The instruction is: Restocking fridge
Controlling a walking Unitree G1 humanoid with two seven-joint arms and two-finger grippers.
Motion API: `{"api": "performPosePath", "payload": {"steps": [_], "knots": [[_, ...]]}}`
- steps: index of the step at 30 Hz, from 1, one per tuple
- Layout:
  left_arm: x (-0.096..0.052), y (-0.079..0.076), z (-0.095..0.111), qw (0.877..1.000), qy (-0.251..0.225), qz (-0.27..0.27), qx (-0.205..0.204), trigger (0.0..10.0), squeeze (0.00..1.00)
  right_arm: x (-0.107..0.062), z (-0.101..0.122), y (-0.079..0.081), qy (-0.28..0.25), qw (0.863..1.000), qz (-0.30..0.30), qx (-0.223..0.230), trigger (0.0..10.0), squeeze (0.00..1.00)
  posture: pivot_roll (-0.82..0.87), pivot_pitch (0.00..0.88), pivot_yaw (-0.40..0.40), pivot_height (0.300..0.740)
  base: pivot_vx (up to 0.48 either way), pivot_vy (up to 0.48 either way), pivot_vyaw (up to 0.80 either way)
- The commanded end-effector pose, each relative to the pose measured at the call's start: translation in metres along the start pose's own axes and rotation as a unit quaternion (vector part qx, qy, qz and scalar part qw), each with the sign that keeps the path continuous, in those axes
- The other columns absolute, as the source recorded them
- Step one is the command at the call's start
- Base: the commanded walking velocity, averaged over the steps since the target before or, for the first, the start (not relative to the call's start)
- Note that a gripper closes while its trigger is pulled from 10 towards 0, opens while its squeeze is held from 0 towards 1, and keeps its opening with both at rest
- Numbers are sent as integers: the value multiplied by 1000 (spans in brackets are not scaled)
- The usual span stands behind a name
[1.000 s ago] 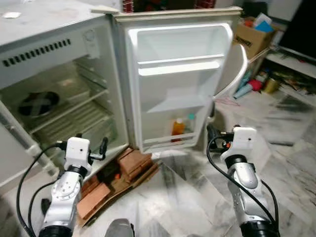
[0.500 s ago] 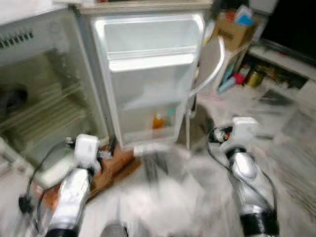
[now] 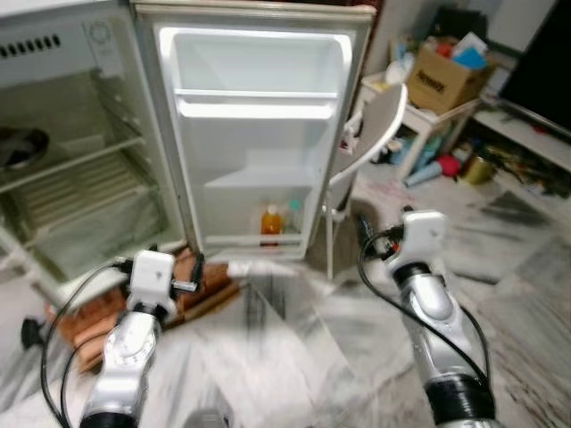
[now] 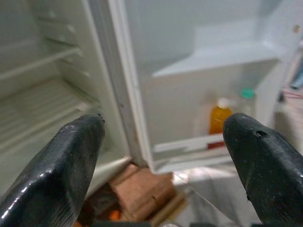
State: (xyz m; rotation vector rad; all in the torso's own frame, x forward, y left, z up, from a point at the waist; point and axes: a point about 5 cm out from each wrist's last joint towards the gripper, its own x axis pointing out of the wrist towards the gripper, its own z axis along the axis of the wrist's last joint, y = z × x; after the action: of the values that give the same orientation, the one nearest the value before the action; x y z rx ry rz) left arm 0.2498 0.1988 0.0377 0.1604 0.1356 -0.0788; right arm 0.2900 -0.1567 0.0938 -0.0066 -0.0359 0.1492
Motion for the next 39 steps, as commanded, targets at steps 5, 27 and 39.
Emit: {"api": "performPosePath", "payload": {"steps": [5, 27, 39], "knots": [[5, -4, 5, 1000, -12, -2, 1, 10000, 0, -2, 4, -12, -7, 1000, -18, -8, 10000, 0, 51, 0, -34, 740, 419, -49, 766], [6, -5, 7, 999, -19, 14, -36, 10000, 0, 1, 4, -15, -10, 1000, -27, -2, 10000, 0, 51, 0, -35, 740, 243, -29, 80], [5, -6, 6, 999, -18, 14, -30, 10000, 0, 1, 2, -13, -10, 1000, -22, -8, 10000, 0, 55, 0, -31, 740, 0, -280, 0]]}}
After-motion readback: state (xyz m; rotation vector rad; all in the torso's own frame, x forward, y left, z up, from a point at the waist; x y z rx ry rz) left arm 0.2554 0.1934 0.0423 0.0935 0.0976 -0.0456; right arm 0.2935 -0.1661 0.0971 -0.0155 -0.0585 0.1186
